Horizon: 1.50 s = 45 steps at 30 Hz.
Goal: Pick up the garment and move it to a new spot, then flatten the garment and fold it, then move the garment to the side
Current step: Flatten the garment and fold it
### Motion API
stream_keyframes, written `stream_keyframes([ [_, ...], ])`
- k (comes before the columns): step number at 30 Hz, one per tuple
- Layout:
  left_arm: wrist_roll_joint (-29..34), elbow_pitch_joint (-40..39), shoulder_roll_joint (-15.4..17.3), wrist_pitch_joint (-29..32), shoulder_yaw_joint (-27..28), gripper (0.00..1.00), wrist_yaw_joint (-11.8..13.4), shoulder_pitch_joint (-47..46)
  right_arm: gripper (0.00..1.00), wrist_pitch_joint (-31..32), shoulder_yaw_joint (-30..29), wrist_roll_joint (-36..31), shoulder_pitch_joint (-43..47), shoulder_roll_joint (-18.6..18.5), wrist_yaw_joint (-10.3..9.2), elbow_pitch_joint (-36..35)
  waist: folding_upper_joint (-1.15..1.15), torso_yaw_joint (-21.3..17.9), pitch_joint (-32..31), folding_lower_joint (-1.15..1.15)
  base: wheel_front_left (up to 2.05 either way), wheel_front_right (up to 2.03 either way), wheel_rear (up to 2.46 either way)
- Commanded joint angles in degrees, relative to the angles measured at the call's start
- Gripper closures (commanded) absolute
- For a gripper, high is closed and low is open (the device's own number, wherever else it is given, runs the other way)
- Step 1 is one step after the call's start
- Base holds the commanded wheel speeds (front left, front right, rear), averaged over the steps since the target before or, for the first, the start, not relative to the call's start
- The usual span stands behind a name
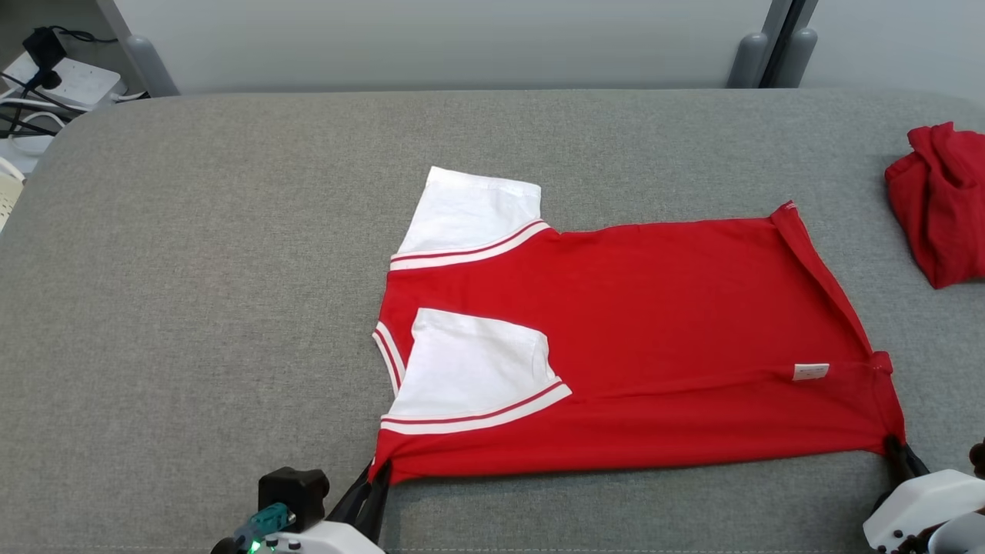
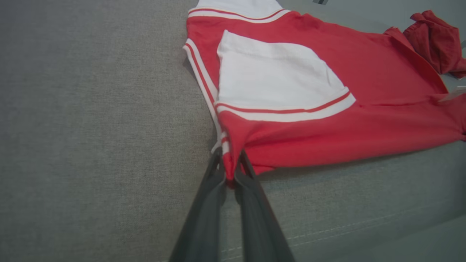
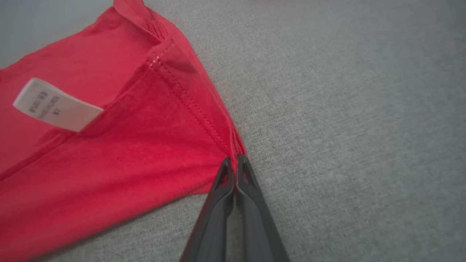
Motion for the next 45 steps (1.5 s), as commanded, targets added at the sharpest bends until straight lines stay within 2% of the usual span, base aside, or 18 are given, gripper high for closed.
stream_keyframes([
  [1, 0.3, -1.5, 1.3, -0.1, 2.4, 1.00, 0.8, -0.6, 1.00, 1.0, 0.9, -0.4, 2.4, -1.3, -0.30, 0.1, 0.00, 0.0, 0.1, 0.00, 0.00, 0.00, 0.00],
  [6, -0.2, -2.1, 1.6, 1.2, 2.2, 0.98, 0.9, -0.4, 1.00, 1.5, -0.2, -2.0, 2.7, -1.2, -0.30, -0.7, 0.00, 0.0, 0.1, 0.00, 0.00, 0.00, 0.00],
  [7, -0.3, -2.1, 1.7, 1.3, 2.0, 0.87, 0.9, -0.4, 0.64, 1.2, -0.6, -2.3, 2.7, -1.1, -0.30, -1.2, 0.00, 0.1, 0.1, 0.00, 0.00, 0.00, 0.00],
  [8, -0.2, -2.1, 1.7, 1.4, 2.0, 0.71, 1.0, -0.5, 0.54, 0.8, -1.0, -2.5, 2.8, -1.0, -0.30, -1.7, 0.00, 0.1, 0.1, 0.00, 0.00, 0.00, 0.00],
  [9, -0.2, -2.0, 1.6, 1.4, 1.9, 0.47, 1.1, -0.6, 0.10, 0.6, -1.3, -2.9, 2.9, -0.9, -0.30, -2.2, 0.00, 0.1, 0.1, 0.00, 0.00, 0.00, 0.00],
  [10, -0.1, -1.9, 1.5, 1.5, 1.8, 0.17, 1.2, -0.7, 0.00, 0.4, -1.6, -3.2, 3.1, -0.8, -0.30, -2.6, 0.00, 0.1, 0.0, 0.00, 0.00, 0.00, 0.00],
  [11, 0.0, -1.9, 1.5, 1.5, 1.8, 0.00, 1.4, -0.9, 0.00, 0.3, -2.0, -3.5, 3.2, -0.7, -0.30, -3.0, 0.00, 0.1, -0.1, 0.00, 0.00, 0.00, 0.00],
  [19, 1.0, -3.1, 2.3, 0.7, 3.1, 0.00, 4.0, -0.9, 0.00, -0.9, -4.8, -6.5, 4.9, -0.8, -0.30, -7.7, 0.00, -0.3, -0.6, 0.00, 0.00, 0.00, 0.00],
  [25, 1.7, -5.5, 2.4, -4.0, 5.9, 0.00, 5.6, -2.2, 0.00, -2.3, -7.8, -10.6, 6.0, 0.2, -0.30, -17.9, 0.00, -0.8, -0.6, 0.00, 0.00, 0.00, 0.00],
  [28, 1.9, -5.4, 2.0, -5.3, 6.2, 0.00, 5.4, -4.2, 0.00, -2.4, -8.0, -12.9, 6.5, 1.1, -0.30, -22.0, 0.00, -1.0, -0.2, 0.00, 0.00, 0.00, 0.00],
  [36, 1.9, -0.6, 0.4, -5.2, 6.3, 0.00, 2.5, -16.1, 0.00, 2.9, -6.8, -16.2, 1.6, 3.0, -0.30, -26.6, 0.00, -1.9, 4.0, 0.00, 0.00, 0.00, 0.00],
  [45, 0.4, 9.1, -0.3, -1.6, 6.6, 0.00, -3.3, -34.1, 0.00, 9.3, -4.3, -15.7, -12.8, 1.9, -0.30, -23.9, 0.00, -3.0, 11.4, 0.00, 0.00, 0.00, 0.00],
])
